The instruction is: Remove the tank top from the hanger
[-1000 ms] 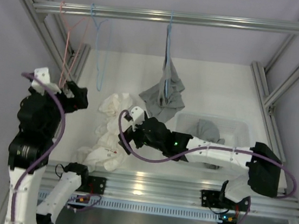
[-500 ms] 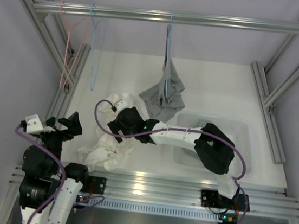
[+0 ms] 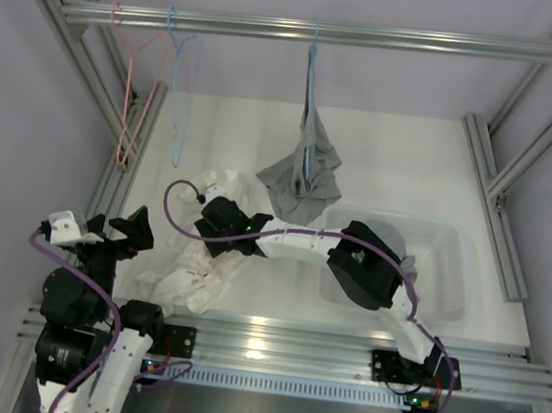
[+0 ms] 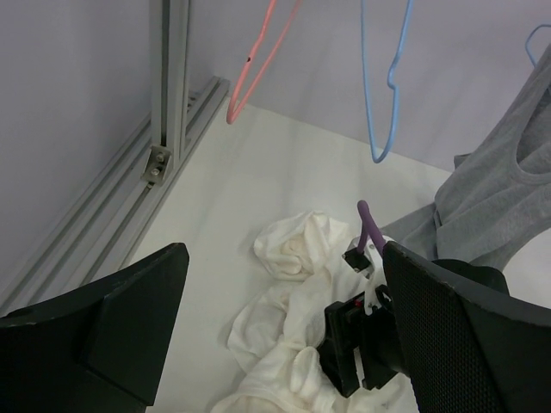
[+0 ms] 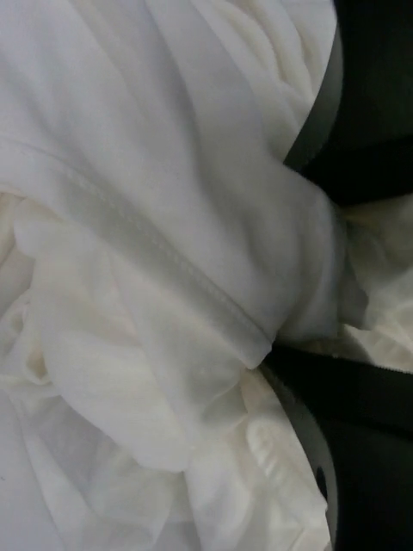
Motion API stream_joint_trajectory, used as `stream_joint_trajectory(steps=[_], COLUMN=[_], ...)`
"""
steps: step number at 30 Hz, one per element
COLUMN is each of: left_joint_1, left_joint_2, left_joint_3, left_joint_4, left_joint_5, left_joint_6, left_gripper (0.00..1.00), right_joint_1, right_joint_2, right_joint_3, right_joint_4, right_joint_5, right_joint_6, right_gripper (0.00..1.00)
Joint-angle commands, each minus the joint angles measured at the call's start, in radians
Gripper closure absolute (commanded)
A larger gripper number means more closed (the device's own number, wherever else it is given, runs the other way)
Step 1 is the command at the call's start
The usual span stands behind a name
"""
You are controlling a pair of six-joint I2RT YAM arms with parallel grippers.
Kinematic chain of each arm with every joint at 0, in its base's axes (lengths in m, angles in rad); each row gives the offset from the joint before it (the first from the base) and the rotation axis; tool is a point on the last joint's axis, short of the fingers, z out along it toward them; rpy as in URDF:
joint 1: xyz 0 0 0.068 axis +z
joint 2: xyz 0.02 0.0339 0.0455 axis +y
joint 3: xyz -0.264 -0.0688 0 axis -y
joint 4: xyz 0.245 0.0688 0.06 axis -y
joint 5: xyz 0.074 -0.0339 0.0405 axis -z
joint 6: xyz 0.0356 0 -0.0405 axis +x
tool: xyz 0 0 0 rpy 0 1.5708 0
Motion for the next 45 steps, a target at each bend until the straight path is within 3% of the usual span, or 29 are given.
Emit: stream_joint_trajectory(steps=[1,2,4,6,11,16,21,35,45], left_joint_1=[-0.005,-0.005,-0.005,-0.005,-0.005,-0.005,-0.005,-0.005,-0.005], left_joint_2=[0.009,0.009,0.009,0.007,0.018,0.093,0.108,0.041,0.035], left_joint_3=[-0.002,-0.002,-0.002,-0.002,-0.004,-0.001,-0.002,-0.019,-0.019], left_joint_4=[0.064,0.066,0.064,0.064,0.064,0.052,0.043,0.034,0.031], left_joint_5=[0.024,0.024,0.026,0.026,0.036,0.056,0.039,0.009,0.000], left_joint_6=[0.016,0.017,0.017,0.017,0.005,-0.018,-0.016,-0.019,-0.021], left_gripper=[0.01,0.01,0.01,0.01,0.01,0.01,0.01,0.01,0.01], right_joint_1=[0.035,0.041,0.059,0.073,0.113,0.141,0.142,0.159,0.159], right_joint_2=[0.071,0.048,-0.002,-0.056,-0.378,-0.663,-0.841,-1.226,-1.306], right_joint_3=[-0.083,-0.097,-0.132,-0.195,-0.359,-0.428,-0.479,-0.341,-0.140], right_joint_4=[-0.127,-0.127,-0.123,-0.082,0.087,0.130,0.123,-0.095,-0.253], right_joint_5=[0.016,0.034,0.074,0.076,0.050,0.067,0.128,0.122,0.361], right_joint_6=[0.035,0.040,0.046,0.043,0.003,-0.046,-0.081,-0.188,-0.316], right_gripper=[0.45,0.69,0.99,1.00,1.00,1.00,1.00,1.00,1.00])
